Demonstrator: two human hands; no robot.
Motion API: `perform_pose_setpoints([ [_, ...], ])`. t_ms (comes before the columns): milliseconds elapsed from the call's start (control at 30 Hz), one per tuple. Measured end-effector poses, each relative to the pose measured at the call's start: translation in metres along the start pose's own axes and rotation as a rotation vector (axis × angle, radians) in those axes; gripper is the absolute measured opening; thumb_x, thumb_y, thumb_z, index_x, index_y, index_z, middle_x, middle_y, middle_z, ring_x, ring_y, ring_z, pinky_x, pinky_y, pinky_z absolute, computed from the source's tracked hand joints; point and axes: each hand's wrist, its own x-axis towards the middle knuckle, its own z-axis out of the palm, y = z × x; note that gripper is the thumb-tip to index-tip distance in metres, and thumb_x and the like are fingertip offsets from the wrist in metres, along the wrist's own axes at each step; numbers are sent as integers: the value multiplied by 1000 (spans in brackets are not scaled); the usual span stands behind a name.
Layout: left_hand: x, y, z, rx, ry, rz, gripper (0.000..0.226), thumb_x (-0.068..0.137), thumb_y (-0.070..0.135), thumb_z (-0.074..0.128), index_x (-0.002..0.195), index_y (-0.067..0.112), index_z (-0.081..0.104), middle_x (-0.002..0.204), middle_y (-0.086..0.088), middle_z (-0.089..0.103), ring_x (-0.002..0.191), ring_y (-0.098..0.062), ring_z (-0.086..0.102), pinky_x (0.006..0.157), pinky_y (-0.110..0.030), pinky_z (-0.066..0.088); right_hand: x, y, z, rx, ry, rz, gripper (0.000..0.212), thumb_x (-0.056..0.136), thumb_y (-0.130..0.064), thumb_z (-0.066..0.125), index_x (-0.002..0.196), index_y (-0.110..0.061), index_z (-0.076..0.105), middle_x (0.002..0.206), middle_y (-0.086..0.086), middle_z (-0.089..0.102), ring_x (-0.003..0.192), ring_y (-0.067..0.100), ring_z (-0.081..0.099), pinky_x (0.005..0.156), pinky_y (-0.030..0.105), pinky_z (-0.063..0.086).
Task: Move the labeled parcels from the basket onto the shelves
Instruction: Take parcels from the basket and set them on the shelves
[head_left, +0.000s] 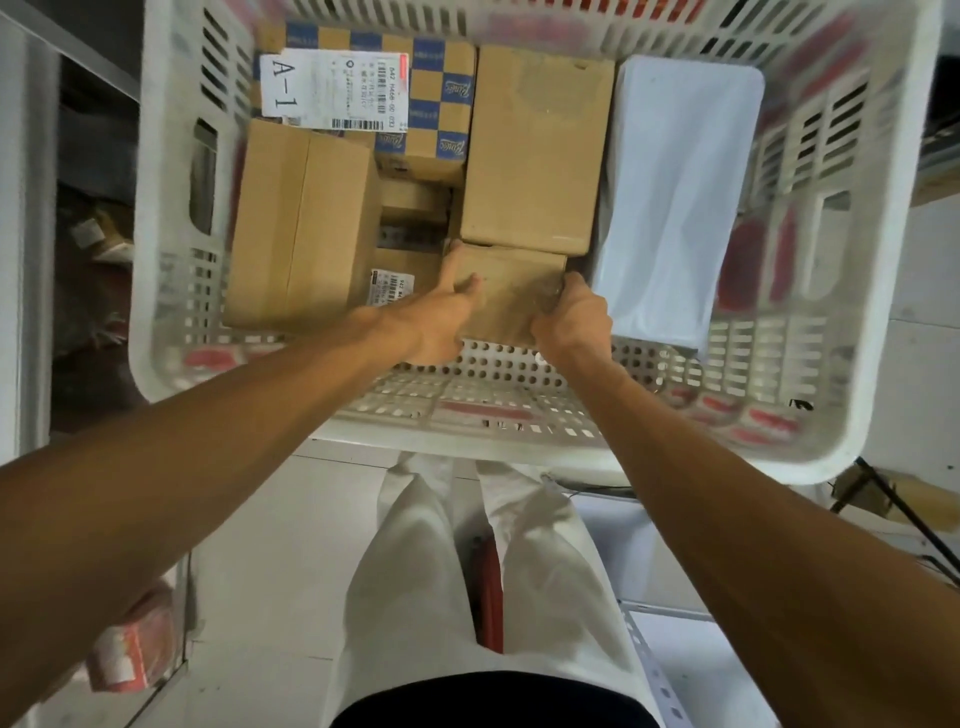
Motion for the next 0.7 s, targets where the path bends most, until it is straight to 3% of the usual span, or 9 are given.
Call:
perform_pose_setpoints([
  [33, 2, -3, 0, 43, -9, 15, 73, 96, 46, 34, 133, 56, -28, 159, 2, 16, 118, -30, 55, 100, -54, 42, 2, 0, 1, 0, 3, 0, 33, 90, -6, 50, 123, -9, 47, 111, 12, 61, 102, 32, 61, 91, 43, 53],
  [100, 0, -3, -2, 50, -58, -20, 80, 97, 38, 38, 139, 46, -29, 161, 2, -5, 127, -24, 45, 103, -50, 39, 0, 1, 0, -2, -6, -9, 34, 90, -7, 48, 124, -10, 47, 110, 11, 61, 101, 33, 61, 91, 43, 53],
  [167, -6, 3, -5, 52, -71, -38, 80, 98, 32, 44, 147, 37, -19, 156, 9, -28, 135, -23, 34, 105, -49, 37, -6, 1, -3, 43, -35, -26, 39, 89, -11, 50, 128, -11, 45, 114, 10, 62, 103, 32, 61, 92, 44, 52],
  [233, -15, 8, -9, 85, -44, -21, 78, 97, 30, 49, 151, 33, -7, 152, 11, -35, 141, -27, 28, 106, -49, 38, -16, -3, -7, 121, -89, -107, 50, 86, -19, 57, 134, -15, 43, 125, 9, 59, 112, 29, 59, 98, 43, 49],
  [300, -28, 13, -15, 100, 12, 22, 76, 97, 26, 50, 152, 32, -1, 155, 12, -29, 145, -26, 18, 110, -49, 34, -27, -7, -11, 150, -128, -216, 64, 82, -32, 64, 140, -16, 41, 140, 9, 48, 125, 25, 49, 107, 44, 41],
  [367, -43, 15, -22, 94, 77, 47, 74, 97, 27, 49, 153, 32, 0, 158, 11, -23, 148, -23, 3, 116, -49, 22, -41, -14, -21, 111, -147, -313, 64, 85, -35, 64, 141, -14, 42, 146, 6, 42, 132, 15, 38, 114, 41, 32],
  [500, -76, 17, -53, 13, 207, 93, 69, 98, 29, 50, 152, 35, 7, 161, 7, -9, 146, -27, 14, 117, -53, 21, -68, -38, -49, -18, -112, -376, 70, 93, -37, 59, 151, -15, 27, 158, 6, 24, 147, 18, 16, 116, 31, 18],
  [600, -114, 12, -92, 7, 338, 132, 67, 97, 28, 51, 153, 29, 12, 161, 5, 5, 148, -20, 8, 120, -43, 14, -94, -71, -71, 22, -79, -402, 72, 93, -42, 58, 152, -20, 24, 160, 5, 20, 147, 21, 19, 116, 33, 20],
  [700, -162, 5, -134, -104, 442, 132, 63, 96, 25, 54, 151, 23, 23, 157, 0, 25, 144, -22, 26, 117, -41, 24, -122, -114, -95, 97, -91, -491, 64, 96, -37, 55, 150, -17, 28, 156, 4, 29, 141, 19, 30, 109, 26, 29],
])
